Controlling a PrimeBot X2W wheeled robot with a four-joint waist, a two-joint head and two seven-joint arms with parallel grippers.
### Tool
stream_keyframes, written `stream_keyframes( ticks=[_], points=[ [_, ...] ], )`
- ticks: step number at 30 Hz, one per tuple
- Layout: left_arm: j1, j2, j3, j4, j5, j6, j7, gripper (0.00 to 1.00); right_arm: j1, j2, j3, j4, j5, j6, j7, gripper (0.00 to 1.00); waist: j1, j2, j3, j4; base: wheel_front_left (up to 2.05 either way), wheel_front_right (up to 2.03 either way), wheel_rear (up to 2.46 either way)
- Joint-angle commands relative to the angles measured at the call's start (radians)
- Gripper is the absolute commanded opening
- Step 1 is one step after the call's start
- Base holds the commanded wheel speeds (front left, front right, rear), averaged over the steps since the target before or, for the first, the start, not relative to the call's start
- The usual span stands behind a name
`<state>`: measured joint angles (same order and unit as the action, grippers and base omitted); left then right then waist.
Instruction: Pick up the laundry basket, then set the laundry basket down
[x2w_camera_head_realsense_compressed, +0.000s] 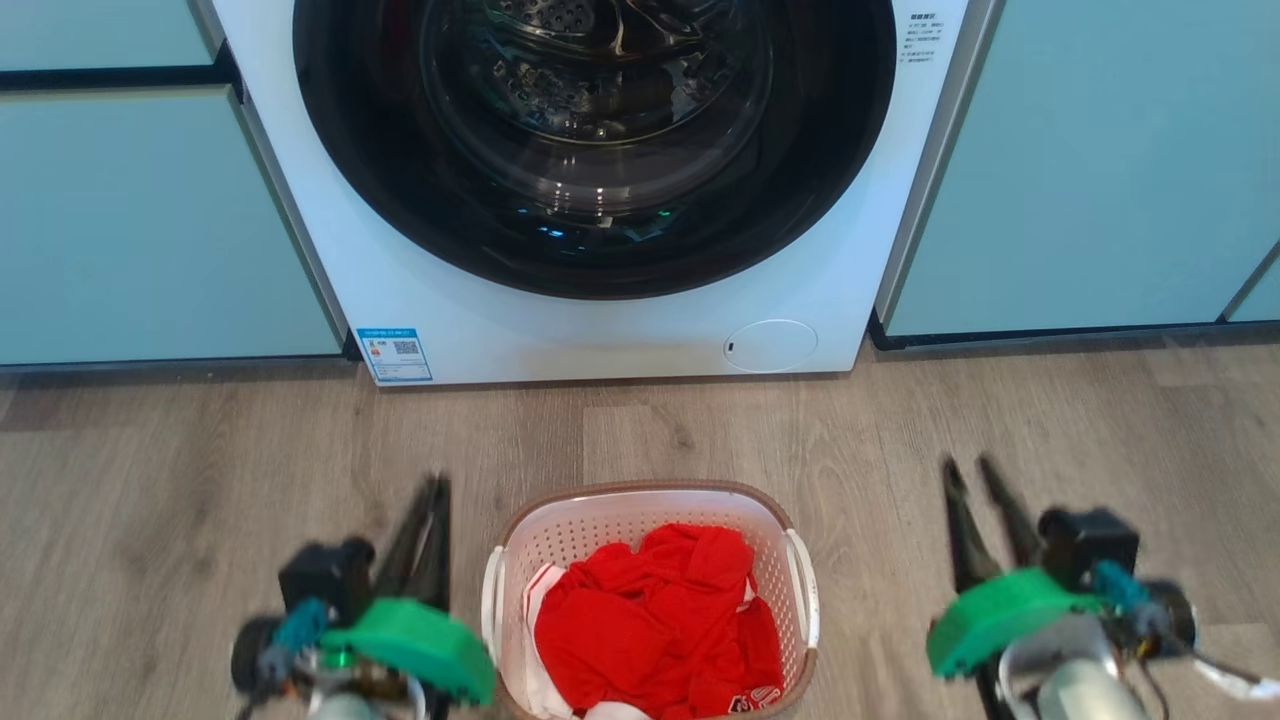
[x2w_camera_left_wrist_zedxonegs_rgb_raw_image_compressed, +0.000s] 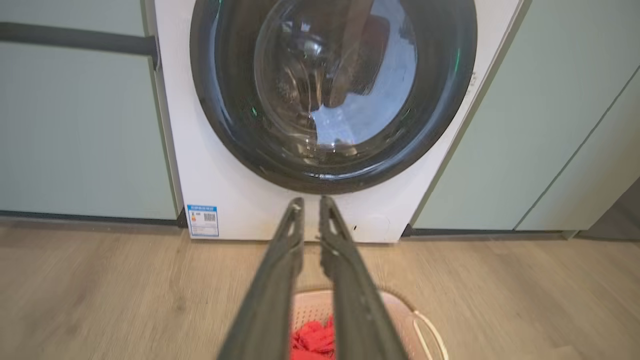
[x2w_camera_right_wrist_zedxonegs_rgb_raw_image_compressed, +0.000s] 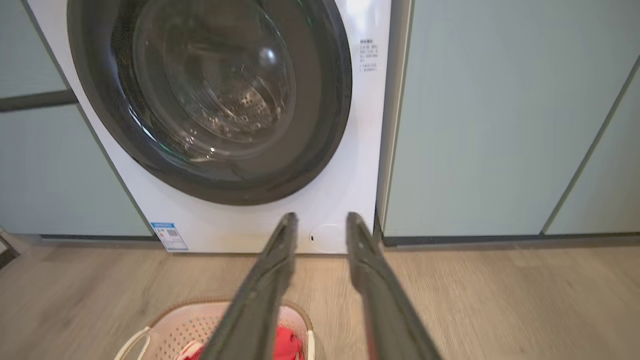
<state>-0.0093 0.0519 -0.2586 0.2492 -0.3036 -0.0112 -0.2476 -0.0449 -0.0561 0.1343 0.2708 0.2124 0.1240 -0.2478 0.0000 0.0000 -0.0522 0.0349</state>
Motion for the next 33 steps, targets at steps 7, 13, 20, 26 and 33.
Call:
stream_keyframes(
  ticks=[7, 13, 20, 26, 33],
  points=[
    [0.002, 0.002, 0.016, 0.006, -0.07, -0.006, 0.015, 0.0, 0.004, -0.003, -0.007, 0.004, 0.076, 0.0, 0.013, 0.0, 0.0, 0.0, 0.003, -0.002, 0.0, 0.0, 0.0],
    [-0.003, 0.004, 0.031, 0.007, -0.135, -0.012, 0.031, 0.0, -0.001, -0.007, -0.014, 0.004, 0.148, 0.001, 0.027, 0.0, 0.0, 0.0, 0.006, -0.004, 0.0, 0.0, 0.0],
    [-0.01, 0.006, 0.049, 0.008, -0.21, -0.018, 0.049, 0.0, -0.005, -0.01, -0.023, 0.002, 0.23, 0.001, 0.044, 0.0, 0.0, 0.0, 0.009, -0.005, 0.0, 0.0, 0.0],
    [-0.014, 0.007, 0.062, 0.008, -0.264, -0.023, 0.062, 0.0, -0.007, -0.012, -0.03, 0.001, 0.288, 0.001, 0.056, 0.0, 0.0, 0.0, 0.011, -0.007, 0.0, 0.0, 0.0],
    [-0.02, 0.009, 0.081, 0.006, -0.338, -0.03, 0.08, 0.0, -0.011, -0.014, -0.04, -0.002, 0.369, 0.002, 0.073, 0.0, 0.0, 0.0, 0.014, -0.009, 0.0, 0.0, 0.0]
  ],
)
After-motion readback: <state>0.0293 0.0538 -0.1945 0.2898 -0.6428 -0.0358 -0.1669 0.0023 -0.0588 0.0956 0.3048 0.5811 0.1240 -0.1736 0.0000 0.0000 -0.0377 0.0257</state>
